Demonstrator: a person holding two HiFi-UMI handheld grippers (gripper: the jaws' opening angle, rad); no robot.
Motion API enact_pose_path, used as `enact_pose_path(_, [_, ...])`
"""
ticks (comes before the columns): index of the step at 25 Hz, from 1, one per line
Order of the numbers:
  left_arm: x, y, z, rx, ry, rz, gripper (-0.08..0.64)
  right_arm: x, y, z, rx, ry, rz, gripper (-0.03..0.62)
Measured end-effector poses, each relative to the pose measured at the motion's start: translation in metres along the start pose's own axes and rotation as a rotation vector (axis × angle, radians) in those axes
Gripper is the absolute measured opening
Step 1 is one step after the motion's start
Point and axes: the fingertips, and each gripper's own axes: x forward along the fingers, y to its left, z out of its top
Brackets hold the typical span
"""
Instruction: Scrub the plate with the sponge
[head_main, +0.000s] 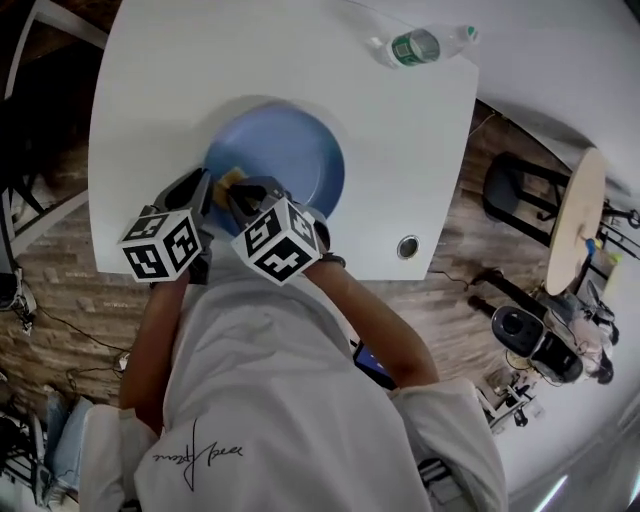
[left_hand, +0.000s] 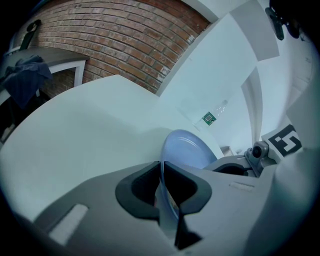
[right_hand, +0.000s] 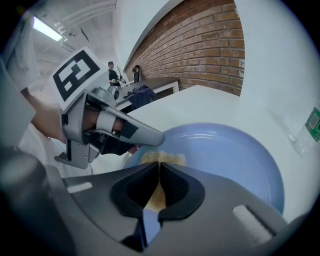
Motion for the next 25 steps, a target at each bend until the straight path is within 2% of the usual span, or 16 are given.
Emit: enact_pose_path(25, [0.0, -0.002, 0.0, -0.015, -0.004, 0.003, 0.041, -0.013, 0.021, -0.026, 0.015, 0.045, 0.105, 0.018])
